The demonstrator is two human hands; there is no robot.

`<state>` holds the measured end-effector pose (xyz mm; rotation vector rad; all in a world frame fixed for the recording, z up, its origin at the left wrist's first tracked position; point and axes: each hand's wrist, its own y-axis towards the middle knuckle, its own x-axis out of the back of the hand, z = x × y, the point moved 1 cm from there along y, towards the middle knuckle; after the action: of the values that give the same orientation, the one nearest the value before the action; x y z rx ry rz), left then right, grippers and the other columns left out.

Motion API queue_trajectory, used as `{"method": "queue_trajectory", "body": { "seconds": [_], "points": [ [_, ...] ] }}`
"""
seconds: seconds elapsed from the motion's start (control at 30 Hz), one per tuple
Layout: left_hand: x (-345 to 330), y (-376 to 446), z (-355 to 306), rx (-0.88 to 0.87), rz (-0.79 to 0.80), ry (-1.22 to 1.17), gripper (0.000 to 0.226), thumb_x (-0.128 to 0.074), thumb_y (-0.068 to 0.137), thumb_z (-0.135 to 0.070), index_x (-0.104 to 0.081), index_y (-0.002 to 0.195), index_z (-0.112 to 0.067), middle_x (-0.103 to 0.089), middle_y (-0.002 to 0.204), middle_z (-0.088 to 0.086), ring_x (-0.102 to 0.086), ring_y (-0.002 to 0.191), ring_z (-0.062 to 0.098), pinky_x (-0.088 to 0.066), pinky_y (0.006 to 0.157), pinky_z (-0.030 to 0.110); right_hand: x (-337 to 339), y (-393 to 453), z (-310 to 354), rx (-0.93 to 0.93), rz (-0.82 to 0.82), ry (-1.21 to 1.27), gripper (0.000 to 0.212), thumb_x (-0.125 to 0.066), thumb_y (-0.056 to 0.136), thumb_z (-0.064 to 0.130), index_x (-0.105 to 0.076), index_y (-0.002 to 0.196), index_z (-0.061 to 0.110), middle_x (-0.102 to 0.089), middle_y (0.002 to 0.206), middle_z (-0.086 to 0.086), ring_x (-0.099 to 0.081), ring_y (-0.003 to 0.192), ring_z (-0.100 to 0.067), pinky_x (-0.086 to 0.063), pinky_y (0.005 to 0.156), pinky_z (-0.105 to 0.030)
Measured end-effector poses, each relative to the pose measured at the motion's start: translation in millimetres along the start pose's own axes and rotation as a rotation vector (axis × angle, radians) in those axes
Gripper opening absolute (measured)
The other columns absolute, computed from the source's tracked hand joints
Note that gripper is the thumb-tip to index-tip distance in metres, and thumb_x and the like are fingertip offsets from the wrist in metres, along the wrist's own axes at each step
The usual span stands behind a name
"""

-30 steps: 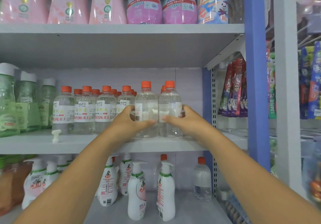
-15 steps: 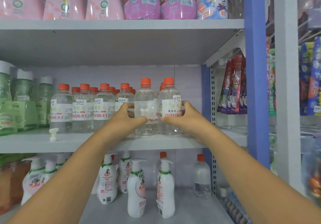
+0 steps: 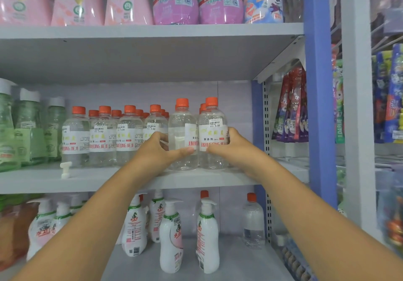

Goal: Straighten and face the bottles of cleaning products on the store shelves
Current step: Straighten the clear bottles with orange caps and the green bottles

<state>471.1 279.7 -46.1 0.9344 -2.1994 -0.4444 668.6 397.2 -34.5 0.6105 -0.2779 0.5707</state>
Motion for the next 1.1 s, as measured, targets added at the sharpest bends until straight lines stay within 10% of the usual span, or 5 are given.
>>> {"method": "queue_trajectory", "body": {
  "seconds": [1.1],
  "points": [
    [3.8, 4.1, 2.7, -0.011, 0.071, -0.056, 0.086, -0.077, 0.041, -0.09, -0.059, 0.113, -0.046, -0.073, 0.101, -0.02, -0.073, 0.089, 0.004, -0.06, 0.081, 0.036, -0.2, -4.3, 1.4, 0.02, -0.055, -0.004, 0.056, -0.085, 0.078, 0.04, -0.051, 0.121, 0.031, -0.067, 0.111, 0.014, -0.066, 0.095, -0.003, -0.051, 0.067, -0.023]
  ]
}}
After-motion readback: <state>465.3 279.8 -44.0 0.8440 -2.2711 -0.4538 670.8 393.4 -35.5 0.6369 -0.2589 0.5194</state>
